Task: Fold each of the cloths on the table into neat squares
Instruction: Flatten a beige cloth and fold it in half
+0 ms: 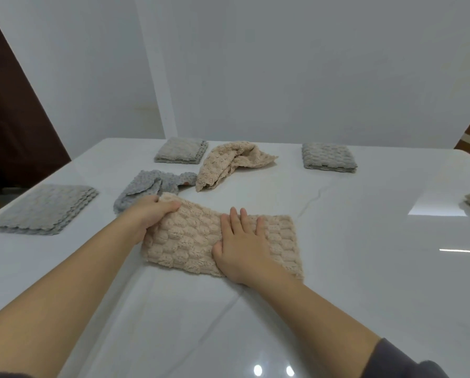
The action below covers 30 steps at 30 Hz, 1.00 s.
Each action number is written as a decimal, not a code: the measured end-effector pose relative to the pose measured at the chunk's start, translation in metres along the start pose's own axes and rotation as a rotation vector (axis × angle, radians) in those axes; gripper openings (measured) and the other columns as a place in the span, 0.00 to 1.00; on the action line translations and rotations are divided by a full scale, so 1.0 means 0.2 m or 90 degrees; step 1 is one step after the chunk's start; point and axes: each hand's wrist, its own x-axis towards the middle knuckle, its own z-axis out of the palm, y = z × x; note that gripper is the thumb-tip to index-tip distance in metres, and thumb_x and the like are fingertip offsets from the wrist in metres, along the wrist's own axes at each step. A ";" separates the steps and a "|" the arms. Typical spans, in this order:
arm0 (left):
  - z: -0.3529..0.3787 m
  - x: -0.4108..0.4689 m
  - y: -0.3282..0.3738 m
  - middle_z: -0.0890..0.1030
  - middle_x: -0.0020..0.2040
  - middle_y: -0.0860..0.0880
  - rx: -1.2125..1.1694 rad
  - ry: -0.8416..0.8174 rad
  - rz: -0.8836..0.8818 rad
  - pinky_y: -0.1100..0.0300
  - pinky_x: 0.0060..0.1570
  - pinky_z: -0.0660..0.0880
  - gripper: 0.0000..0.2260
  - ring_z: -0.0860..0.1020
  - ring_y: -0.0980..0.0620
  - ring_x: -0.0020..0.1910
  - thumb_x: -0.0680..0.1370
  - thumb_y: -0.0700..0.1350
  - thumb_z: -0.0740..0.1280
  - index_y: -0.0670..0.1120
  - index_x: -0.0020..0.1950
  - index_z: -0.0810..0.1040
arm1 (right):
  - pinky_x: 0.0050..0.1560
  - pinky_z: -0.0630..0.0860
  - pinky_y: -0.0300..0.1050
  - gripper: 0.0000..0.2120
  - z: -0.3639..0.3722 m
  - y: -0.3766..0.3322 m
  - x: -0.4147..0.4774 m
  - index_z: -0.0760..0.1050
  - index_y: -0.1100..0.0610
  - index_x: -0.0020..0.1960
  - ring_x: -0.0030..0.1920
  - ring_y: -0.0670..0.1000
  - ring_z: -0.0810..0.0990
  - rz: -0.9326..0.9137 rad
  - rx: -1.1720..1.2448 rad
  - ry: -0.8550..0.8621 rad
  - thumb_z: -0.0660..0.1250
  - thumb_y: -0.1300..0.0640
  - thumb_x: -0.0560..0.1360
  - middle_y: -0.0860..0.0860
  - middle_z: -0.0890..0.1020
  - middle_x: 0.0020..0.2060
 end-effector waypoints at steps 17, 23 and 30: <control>0.13 -0.27 0.25 0.84 0.48 0.45 0.151 -0.011 0.221 0.52 0.48 0.81 0.04 0.83 0.47 0.46 0.77 0.45 0.68 0.46 0.50 0.79 | 0.77 0.40 0.59 0.27 -0.03 0.00 0.01 0.50 0.60 0.78 0.79 0.57 0.45 -0.025 0.181 0.051 0.47 0.51 0.81 0.56 0.53 0.78; 0.39 -0.40 0.38 0.84 0.39 0.47 -0.023 -0.156 0.203 0.59 0.39 0.76 0.14 0.79 0.51 0.36 0.81 0.55 0.60 0.45 0.53 0.77 | 0.60 0.74 0.52 0.21 -0.23 0.17 -0.03 0.77 0.61 0.59 0.57 0.58 0.80 0.264 1.308 0.011 0.56 0.45 0.80 0.60 0.81 0.57; 0.56 -0.30 0.02 0.55 0.78 0.57 0.210 -0.111 0.398 0.57 0.76 0.47 0.22 0.49 0.60 0.77 0.84 0.53 0.52 0.50 0.78 0.59 | 0.54 0.76 0.55 0.22 -0.27 0.30 -0.12 0.76 0.67 0.59 0.51 0.60 0.83 0.305 1.402 -0.108 0.55 0.49 0.82 0.63 0.84 0.51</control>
